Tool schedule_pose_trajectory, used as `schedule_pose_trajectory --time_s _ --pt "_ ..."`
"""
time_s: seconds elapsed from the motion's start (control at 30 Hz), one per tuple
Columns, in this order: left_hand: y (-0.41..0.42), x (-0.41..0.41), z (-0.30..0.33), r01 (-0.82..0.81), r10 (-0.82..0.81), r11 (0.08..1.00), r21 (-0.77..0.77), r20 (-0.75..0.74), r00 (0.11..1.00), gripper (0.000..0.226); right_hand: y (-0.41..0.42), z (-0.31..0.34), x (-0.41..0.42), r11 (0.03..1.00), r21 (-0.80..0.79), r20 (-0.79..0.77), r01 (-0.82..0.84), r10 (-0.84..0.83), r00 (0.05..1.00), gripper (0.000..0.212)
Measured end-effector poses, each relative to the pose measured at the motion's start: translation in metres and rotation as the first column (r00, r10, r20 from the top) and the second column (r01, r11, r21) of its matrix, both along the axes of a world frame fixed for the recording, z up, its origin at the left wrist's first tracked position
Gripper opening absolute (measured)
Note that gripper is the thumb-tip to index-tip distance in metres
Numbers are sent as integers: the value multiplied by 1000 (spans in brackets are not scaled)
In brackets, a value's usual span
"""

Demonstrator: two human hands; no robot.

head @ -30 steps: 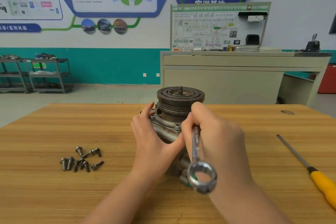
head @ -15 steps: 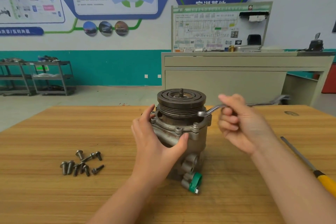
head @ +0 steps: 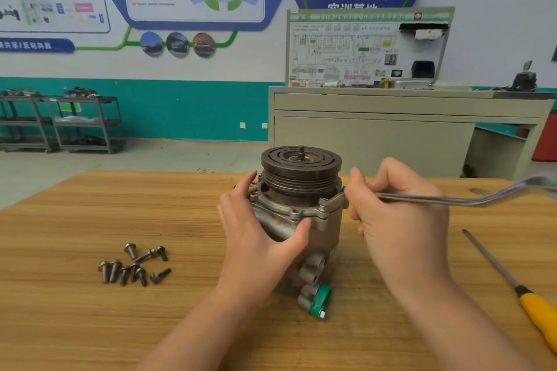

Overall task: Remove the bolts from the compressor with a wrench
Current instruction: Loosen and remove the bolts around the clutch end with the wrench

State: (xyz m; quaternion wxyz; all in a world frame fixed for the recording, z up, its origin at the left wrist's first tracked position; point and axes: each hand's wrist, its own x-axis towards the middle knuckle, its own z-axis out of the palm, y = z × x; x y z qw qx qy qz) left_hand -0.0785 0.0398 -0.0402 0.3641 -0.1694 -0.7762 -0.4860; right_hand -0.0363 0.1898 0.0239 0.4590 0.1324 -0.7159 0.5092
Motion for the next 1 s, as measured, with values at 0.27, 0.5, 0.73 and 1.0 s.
schedule_pose_trajectory --time_s 0.27,0.5,0.73,1.0 --pt "4 1 1 1 0 998 56 -19 1000 83 -36 -9 24 862 460 -174 212 -146 974 34" --pt "1 2 1 15 -14 999 30 -25 1000 83 6 -14 8 747 -590 179 -305 490 853 32" --pt "1 1 0 22 -22 1000 22 -33 999 84 30 20 -28 515 -740 52 -433 685 726 38" --pt "1 -2 -1 3 -2 1000 25 -34 999 85 8 3 -6 975 -207 89 -86 106 990 43"
